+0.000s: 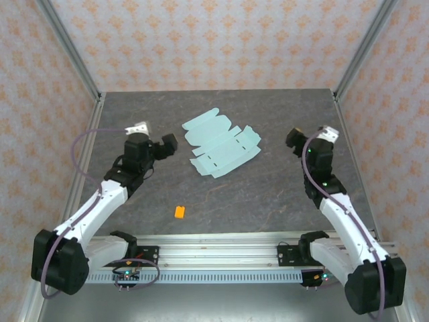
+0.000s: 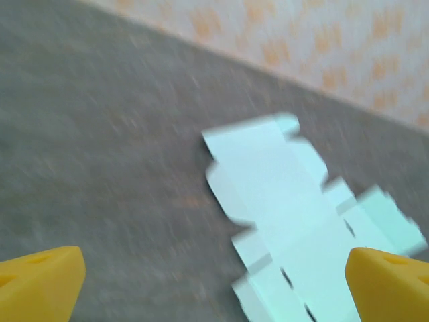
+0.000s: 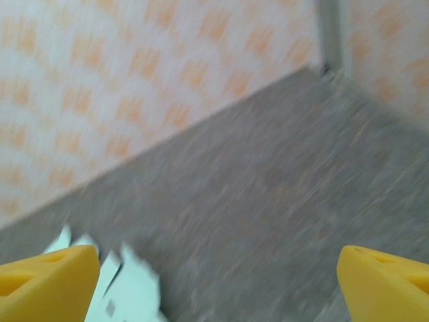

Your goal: Fold the paper box

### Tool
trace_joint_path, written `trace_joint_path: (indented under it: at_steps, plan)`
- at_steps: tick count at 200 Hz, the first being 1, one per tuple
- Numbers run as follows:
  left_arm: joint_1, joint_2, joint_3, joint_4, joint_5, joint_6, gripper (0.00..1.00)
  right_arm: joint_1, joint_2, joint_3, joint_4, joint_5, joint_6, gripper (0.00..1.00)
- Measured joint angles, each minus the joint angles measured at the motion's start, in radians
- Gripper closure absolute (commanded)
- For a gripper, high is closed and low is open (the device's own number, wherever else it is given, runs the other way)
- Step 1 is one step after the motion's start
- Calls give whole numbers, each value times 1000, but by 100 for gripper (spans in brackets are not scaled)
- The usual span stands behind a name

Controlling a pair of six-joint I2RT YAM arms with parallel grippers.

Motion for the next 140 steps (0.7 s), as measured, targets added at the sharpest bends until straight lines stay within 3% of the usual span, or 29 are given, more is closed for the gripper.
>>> trace_joint_path:
  at_steps: [45, 91, 140]
  plan:
    - [-82, 169, 48, -124, 95, -26, 4, 100, 235, 145, -203, -182, 11, 18]
    - [-86, 380, 173, -135, 153, -27, 8, 167, 357, 166, -256, -282, 69, 20]
    - [-119, 436, 213, -135, 146, -24, 8, 217, 463, 166, -239, -350, 201, 25]
